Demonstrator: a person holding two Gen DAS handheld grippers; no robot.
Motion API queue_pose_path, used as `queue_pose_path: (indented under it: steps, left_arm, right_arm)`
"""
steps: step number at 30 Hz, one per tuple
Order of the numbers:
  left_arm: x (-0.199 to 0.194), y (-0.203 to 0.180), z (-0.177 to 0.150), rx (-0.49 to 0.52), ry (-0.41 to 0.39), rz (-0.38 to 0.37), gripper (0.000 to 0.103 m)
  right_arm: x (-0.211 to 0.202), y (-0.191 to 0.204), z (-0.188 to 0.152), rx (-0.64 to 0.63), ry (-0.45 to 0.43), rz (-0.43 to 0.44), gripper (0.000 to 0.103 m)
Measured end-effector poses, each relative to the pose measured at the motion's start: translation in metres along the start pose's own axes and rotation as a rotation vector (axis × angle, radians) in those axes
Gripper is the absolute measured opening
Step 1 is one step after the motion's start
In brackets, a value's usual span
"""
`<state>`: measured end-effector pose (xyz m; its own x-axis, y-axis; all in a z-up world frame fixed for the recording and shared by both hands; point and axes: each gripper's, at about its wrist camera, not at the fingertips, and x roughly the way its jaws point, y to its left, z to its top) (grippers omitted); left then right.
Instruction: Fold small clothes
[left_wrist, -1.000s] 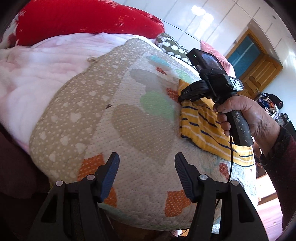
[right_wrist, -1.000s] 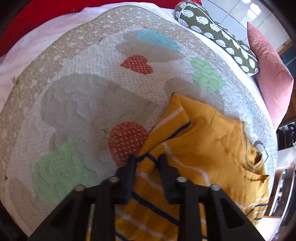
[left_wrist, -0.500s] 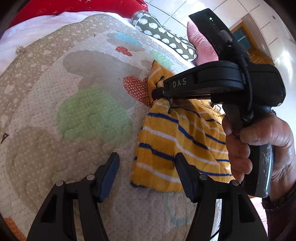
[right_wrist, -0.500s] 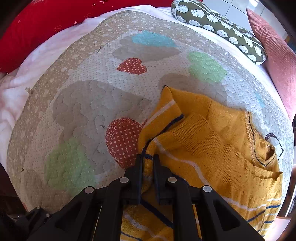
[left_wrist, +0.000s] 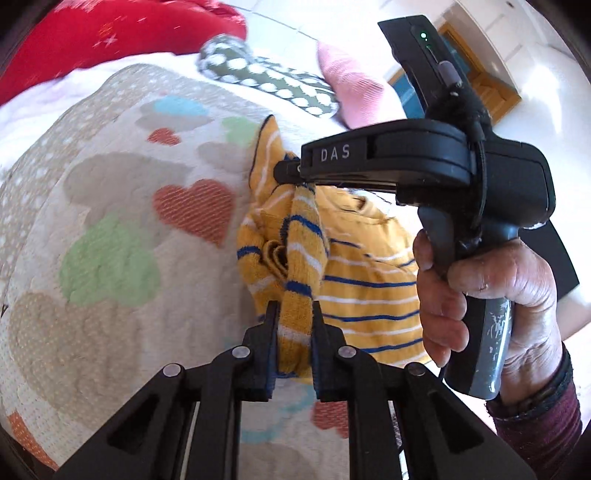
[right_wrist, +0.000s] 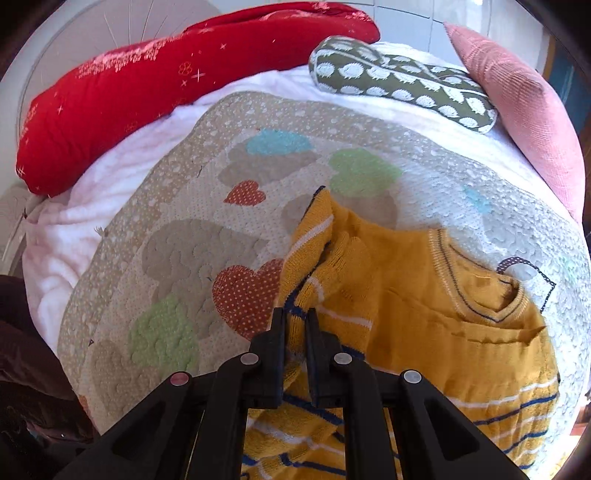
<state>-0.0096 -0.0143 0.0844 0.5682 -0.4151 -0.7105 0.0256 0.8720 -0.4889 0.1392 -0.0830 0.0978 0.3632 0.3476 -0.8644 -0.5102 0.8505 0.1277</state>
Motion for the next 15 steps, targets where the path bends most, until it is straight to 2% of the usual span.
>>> queue_pose_path:
  steps: [6,11,15]
  left_arm:
    - [0.024,-0.081,0.006,0.13,0.033,-0.043,0.009]
    - [0.058,-0.146,0.0,0.242,0.078,-0.076,0.008]
    - [0.086,-0.191,-0.009,0.309,0.125,-0.106,0.006]
  right_arm:
    - [-0.046,-0.078,-0.028,0.12,-0.082,-0.003,0.009]
    - [-0.068,-0.152,-0.07,0.26,-0.125,-0.003,0.009]
    - [-0.095,-0.204,-0.083,0.356,-0.153,0.007,0.009]
